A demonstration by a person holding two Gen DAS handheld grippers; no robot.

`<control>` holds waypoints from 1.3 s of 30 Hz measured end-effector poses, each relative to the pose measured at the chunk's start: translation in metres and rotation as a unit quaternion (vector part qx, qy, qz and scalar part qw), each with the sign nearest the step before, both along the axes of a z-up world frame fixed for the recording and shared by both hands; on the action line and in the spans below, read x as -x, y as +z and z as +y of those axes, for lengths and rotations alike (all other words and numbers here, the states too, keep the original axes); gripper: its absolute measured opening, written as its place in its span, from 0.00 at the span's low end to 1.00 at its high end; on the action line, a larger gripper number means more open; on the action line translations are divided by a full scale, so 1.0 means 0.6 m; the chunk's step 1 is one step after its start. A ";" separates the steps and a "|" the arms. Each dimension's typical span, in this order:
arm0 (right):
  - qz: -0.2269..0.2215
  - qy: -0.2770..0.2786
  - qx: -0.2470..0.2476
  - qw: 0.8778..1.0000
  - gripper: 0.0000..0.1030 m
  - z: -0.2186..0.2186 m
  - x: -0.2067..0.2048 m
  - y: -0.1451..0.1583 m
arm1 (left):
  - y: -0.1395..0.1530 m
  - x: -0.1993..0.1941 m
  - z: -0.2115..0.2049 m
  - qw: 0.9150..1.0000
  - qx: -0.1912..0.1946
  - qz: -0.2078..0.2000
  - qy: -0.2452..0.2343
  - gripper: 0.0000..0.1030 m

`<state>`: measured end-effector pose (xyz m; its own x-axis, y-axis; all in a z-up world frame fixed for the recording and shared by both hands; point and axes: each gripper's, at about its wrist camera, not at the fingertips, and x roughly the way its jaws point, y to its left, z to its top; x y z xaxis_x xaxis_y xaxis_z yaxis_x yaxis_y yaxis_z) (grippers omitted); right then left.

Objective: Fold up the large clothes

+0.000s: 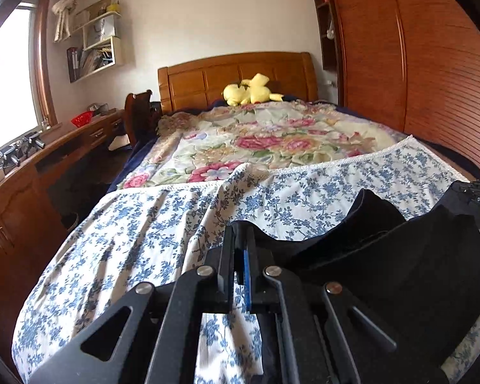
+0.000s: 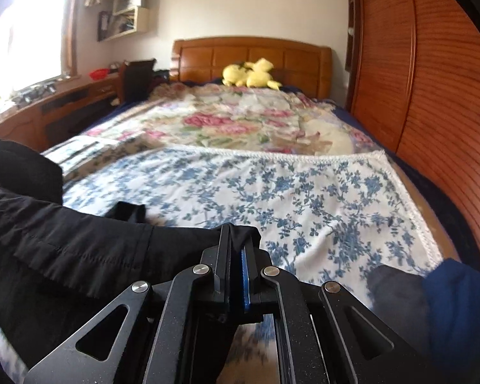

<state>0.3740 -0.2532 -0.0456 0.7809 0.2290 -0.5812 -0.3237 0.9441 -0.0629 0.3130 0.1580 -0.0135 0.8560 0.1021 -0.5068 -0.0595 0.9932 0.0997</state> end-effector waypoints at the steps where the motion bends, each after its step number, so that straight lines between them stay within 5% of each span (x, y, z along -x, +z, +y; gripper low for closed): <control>1: 0.006 -0.007 0.004 1.000 0.02 0.002 -0.014 -0.009 | -0.006 -0.013 0.000 1.000 -0.001 0.004 0.000 0.03; 11: 0.029 -0.026 0.010 0.999 0.02 0.018 -0.068 -0.054 | -0.036 -0.062 -0.009 1.000 -0.008 0.029 -0.007 0.03; 17: 0.031 -0.026 0.016 0.999 0.10 0.022 -0.058 -0.052 | -0.039 -0.052 -0.003 0.999 0.023 0.041 -0.015 0.08; 19: 0.022 -0.030 0.021 0.999 0.49 0.020 -0.046 -0.046 | -0.039 -0.038 -0.001 0.999 0.025 0.042 -0.014 0.14; 21: 0.016 -0.026 0.017 0.999 0.58 0.013 -0.030 -0.038 | -0.040 -0.016 -0.002 0.998 0.030 0.045 -0.020 0.21; 25: 0.014 -0.016 0.026 0.999 0.58 0.002 0.020 -0.028 | -0.051 0.028 -0.010 0.997 0.035 0.056 -0.035 0.32; 39: 0.068 0.038 -0.010 0.997 0.58 -0.004 0.223 -0.066 | -0.132 0.203 -0.054 0.992 0.048 0.100 -0.062 0.37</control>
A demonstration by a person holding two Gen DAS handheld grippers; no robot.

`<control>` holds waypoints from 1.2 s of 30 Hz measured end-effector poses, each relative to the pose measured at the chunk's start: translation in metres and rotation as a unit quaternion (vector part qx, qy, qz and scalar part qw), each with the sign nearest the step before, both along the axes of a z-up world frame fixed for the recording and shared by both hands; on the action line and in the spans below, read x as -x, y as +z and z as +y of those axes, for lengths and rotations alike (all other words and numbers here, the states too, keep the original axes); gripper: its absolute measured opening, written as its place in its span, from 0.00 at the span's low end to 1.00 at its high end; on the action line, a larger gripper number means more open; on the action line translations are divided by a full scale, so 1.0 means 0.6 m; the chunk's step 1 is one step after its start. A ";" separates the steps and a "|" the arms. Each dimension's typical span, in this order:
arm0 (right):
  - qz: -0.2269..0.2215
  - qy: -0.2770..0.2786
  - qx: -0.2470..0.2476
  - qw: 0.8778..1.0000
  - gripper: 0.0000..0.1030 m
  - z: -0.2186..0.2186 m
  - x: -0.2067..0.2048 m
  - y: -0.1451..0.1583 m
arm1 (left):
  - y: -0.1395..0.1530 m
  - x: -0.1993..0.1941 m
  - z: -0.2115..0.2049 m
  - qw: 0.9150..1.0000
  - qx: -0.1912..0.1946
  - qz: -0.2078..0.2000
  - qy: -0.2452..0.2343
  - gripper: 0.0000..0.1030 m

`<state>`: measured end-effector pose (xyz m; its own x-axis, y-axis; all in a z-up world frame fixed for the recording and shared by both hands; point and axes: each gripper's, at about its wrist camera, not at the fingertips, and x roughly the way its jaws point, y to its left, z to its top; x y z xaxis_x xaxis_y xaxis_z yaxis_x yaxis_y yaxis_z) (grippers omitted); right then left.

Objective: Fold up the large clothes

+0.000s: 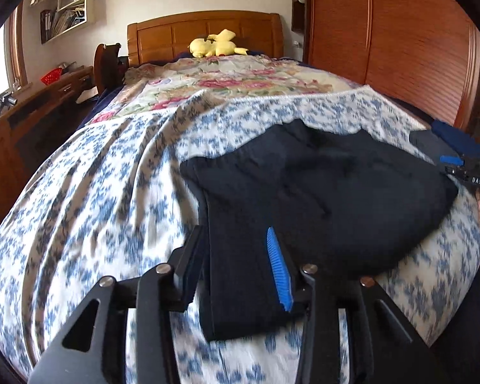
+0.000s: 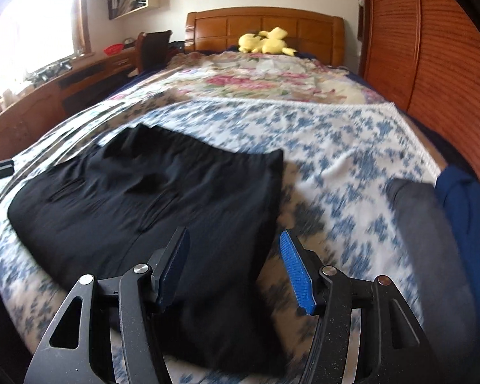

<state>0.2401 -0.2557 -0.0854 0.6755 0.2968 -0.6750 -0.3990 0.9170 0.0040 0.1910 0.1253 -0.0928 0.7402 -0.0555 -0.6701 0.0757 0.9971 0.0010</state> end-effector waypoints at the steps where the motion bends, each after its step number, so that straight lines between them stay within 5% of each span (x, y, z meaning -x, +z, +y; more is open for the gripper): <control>1: 0.002 0.001 0.002 1.000 0.58 0.002 0.008 -0.005 | -0.004 0.005 -0.001 1.000 -0.002 0.003 0.001 0.37; 13: 0.036 -0.019 -0.013 0.999 0.66 -0.018 0.026 -0.073 | -0.063 0.037 0.021 0.999 0.016 0.042 0.029 0.38; 36: 0.075 -0.007 -0.024 0.997 0.66 -0.020 0.036 -0.098 | -0.110 0.029 0.020 0.997 0.030 0.062 0.042 0.41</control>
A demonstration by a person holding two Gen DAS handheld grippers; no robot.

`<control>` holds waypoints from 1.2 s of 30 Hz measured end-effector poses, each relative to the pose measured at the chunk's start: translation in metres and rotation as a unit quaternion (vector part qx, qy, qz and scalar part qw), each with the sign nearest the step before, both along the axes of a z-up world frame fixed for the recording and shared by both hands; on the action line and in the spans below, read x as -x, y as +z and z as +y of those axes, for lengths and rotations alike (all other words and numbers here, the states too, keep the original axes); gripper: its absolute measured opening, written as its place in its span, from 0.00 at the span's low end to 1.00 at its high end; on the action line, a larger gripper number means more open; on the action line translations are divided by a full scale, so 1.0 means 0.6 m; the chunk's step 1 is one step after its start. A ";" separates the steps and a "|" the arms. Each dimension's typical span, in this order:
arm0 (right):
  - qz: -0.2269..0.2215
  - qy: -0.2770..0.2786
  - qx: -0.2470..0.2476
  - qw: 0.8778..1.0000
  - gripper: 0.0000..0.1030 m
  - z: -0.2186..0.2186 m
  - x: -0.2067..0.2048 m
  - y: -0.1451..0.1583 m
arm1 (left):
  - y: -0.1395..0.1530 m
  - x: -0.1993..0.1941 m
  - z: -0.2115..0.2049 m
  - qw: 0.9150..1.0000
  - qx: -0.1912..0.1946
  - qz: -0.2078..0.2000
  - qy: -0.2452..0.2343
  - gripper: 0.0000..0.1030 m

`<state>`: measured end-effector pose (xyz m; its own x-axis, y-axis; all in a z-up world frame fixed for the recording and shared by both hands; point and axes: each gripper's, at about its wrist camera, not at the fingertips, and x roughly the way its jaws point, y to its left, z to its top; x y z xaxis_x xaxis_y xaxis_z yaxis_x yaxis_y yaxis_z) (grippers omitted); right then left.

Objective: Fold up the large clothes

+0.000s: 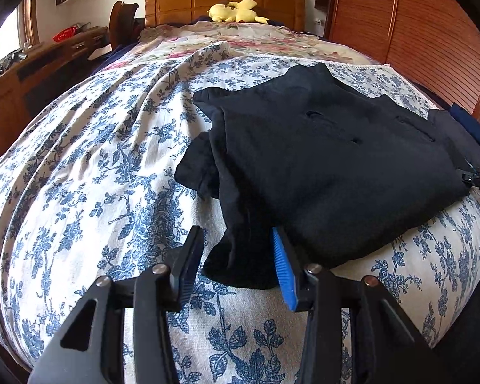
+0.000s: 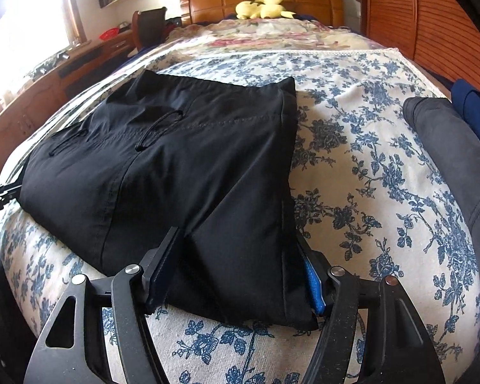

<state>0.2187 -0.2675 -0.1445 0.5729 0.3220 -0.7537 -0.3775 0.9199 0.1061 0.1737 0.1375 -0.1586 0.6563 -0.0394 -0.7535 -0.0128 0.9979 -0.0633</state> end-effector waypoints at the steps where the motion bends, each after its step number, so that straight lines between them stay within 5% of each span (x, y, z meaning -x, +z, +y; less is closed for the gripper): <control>1: 0.001 0.000 -0.001 1.000 0.66 0.000 0.000 0.000 | 0.000 0.000 0.002 1.000 0.003 0.001 0.000 0.41; 5: 0.000 0.004 -0.005 1.000 0.63 0.000 0.000 0.001 | 0.000 -0.001 0.003 1.000 0.006 0.006 -0.001 0.41; 10: -0.027 0.033 0.006 0.999 0.24 0.009 0.015 0.020 | 0.009 0.000 -0.007 1.000 0.004 0.005 -0.011 0.08; 13: -0.035 0.036 -0.013 0.999 0.14 -0.001 0.021 0.035 | 0.026 0.014 -0.011 1.000 0.000 -0.014 -0.011 0.04; 24: -0.057 0.032 -0.026 0.998 0.10 -0.048 0.114 0.086 | 0.091 0.128 -0.050 0.997 0.025 -0.061 -0.044 0.04; 36: -0.057 0.001 -0.005 0.998 0.08 -0.099 0.202 0.105 | 0.075 0.189 -0.074 0.997 0.029 -0.052 -0.050 0.04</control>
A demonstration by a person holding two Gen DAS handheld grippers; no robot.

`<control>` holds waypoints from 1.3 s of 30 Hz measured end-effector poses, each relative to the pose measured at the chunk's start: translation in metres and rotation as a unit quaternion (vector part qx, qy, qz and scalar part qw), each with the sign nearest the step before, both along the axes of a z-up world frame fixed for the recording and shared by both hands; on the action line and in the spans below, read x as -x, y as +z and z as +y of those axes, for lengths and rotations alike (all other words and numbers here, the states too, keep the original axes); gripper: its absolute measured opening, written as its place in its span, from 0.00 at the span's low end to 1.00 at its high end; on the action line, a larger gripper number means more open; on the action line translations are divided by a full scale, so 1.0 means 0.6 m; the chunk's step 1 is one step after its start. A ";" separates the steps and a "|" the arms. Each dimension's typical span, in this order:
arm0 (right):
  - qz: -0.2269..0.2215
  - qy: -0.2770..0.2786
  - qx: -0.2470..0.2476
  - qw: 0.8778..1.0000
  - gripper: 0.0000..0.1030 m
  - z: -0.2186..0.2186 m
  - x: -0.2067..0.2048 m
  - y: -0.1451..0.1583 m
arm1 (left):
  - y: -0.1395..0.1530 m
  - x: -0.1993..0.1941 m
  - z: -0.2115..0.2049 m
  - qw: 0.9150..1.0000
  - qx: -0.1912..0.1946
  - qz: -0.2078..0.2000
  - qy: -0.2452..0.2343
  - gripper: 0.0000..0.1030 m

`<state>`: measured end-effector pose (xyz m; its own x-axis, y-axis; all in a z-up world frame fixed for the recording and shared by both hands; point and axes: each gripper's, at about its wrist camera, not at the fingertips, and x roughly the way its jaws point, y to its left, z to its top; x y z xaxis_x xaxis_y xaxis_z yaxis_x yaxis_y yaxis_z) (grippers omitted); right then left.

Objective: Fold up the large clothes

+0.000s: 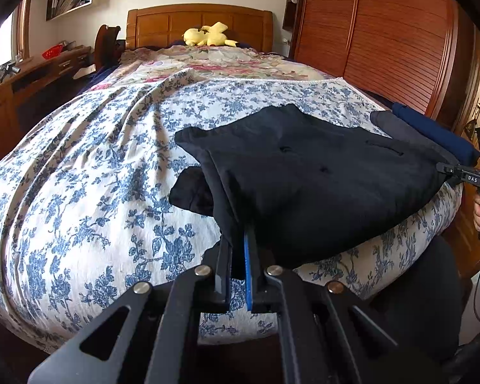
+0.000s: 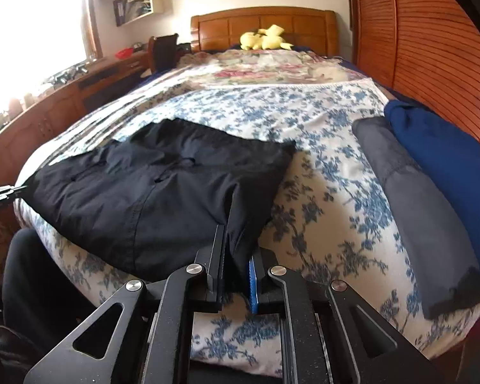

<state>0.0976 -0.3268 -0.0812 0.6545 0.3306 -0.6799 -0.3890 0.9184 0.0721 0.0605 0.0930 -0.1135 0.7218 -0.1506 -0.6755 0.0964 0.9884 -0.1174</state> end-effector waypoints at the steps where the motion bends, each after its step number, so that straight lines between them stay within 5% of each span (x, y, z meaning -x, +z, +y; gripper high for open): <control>1: 0.004 -0.004 -0.002 1.000 0.08 -0.001 -0.001 -0.006 | 0.000 0.000 0.000 1.000 0.000 0.001 -0.001 0.04; 8: 0.007 -0.027 -0.006 1.000 0.17 -0.006 -0.002 -0.020 | 0.011 0.005 -0.004 1.000 -0.016 -0.003 0.006 0.06; 13: -0.003 -0.036 -0.002 0.999 0.54 -0.002 0.001 -0.014 | 0.030 0.015 -0.010 0.999 -0.033 -0.015 0.017 0.09; 22: -0.027 -0.067 -0.011 0.997 0.57 -0.004 -0.005 -0.007 | 0.094 0.016 -0.052 0.997 -0.037 -0.063 -0.008 0.36; 30: -0.036 -0.072 -0.016 0.997 0.59 0.000 -0.020 0.004 | 0.074 -0.060 -0.160 0.996 -0.008 -0.056 -0.075 0.37; 39: -0.009 -0.070 0.011 0.997 0.64 0.001 -0.034 -0.048 | 0.011 -0.122 -0.256 0.993 -0.035 -0.011 -0.115 0.37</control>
